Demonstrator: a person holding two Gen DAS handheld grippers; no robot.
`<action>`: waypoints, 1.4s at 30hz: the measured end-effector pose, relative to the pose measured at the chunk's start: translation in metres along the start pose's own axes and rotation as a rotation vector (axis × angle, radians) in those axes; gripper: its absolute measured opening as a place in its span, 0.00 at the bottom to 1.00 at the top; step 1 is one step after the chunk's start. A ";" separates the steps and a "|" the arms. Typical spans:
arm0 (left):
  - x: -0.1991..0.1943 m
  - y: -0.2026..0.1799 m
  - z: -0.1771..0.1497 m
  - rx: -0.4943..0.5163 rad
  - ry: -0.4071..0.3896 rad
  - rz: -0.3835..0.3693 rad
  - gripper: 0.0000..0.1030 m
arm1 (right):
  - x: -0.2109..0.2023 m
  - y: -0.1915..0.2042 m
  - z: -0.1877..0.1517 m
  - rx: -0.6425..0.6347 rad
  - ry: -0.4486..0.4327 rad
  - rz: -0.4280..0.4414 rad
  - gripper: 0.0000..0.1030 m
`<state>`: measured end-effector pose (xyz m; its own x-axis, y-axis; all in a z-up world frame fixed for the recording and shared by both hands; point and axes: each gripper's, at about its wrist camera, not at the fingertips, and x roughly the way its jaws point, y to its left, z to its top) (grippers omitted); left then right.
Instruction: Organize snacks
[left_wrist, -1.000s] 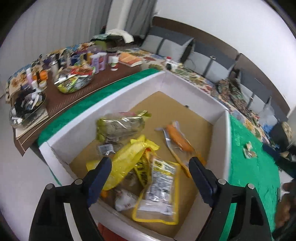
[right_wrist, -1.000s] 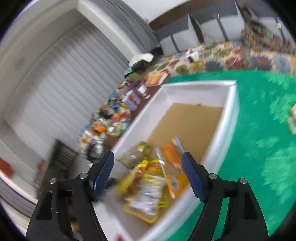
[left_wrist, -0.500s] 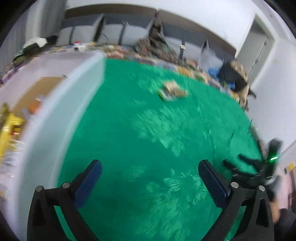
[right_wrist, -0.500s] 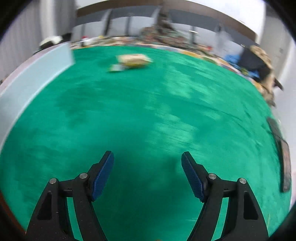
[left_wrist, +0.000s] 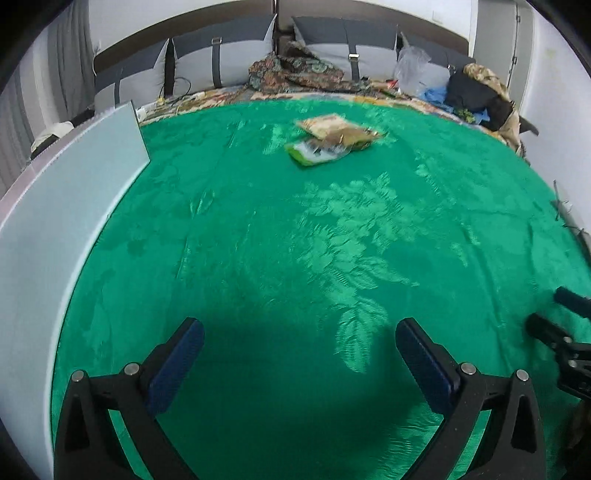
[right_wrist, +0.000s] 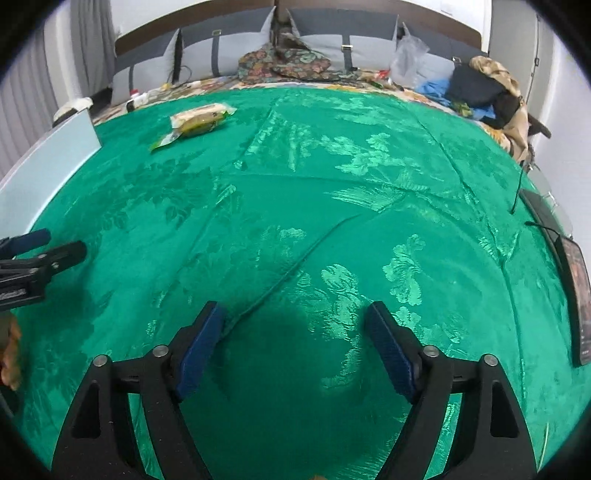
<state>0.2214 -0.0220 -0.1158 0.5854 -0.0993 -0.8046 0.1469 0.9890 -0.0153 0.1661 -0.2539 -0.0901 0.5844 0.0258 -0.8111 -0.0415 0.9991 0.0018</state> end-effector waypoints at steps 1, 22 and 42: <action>0.004 0.002 -0.001 -0.009 0.025 -0.003 1.00 | 0.001 0.001 0.001 -0.003 0.002 0.000 0.83; 0.010 0.031 0.050 -0.012 0.106 -0.103 0.99 | 0.001 0.002 -0.001 -0.005 0.003 0.001 0.86; 0.168 -0.048 0.246 0.356 0.215 -0.153 0.45 | 0.001 0.003 -0.001 -0.004 0.003 0.001 0.87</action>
<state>0.5094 -0.1132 -0.1042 0.3616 -0.1792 -0.9150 0.5064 0.8617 0.0314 0.1657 -0.2512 -0.0919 0.5820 0.0266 -0.8127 -0.0452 0.9990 0.0003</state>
